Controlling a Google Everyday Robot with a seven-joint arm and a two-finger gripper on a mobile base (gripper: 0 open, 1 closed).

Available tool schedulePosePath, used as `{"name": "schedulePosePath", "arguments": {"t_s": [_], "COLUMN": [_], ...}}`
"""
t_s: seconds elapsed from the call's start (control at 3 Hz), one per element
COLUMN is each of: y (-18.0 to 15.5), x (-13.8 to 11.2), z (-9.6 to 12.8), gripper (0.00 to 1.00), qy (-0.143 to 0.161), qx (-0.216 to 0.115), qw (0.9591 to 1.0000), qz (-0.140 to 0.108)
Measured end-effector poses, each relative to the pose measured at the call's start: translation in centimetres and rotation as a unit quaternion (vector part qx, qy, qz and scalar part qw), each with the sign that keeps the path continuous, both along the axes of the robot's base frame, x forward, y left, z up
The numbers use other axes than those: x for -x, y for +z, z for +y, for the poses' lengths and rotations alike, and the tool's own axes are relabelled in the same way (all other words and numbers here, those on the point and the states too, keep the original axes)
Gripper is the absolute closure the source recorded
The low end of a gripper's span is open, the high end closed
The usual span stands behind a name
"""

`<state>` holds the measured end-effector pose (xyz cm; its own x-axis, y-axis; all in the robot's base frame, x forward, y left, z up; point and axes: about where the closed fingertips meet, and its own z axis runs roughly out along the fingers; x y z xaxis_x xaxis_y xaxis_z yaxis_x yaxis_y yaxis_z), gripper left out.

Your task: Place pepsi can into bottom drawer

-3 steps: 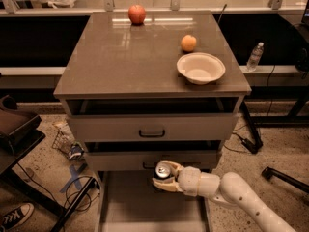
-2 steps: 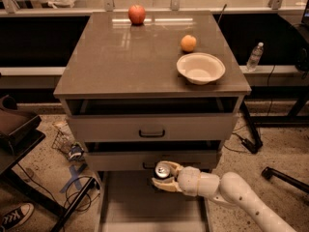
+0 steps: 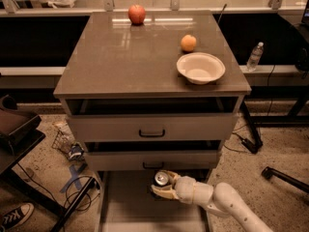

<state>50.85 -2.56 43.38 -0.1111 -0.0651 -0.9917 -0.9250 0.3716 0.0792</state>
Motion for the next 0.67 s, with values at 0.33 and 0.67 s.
{"name": "schedulePosePath", "arguments": {"t_s": [0.33,0.67], "y": [-6.6,-12.0], "x": [-0.6,-2.1], "z": [0.3,1.0], "gripper": [1.0,1.0], "qy": [0.002,0.013], "qx": [-0.004,0.017], "qw": [1.0,0.9997], "qz": [-0.003,-0.005]}}
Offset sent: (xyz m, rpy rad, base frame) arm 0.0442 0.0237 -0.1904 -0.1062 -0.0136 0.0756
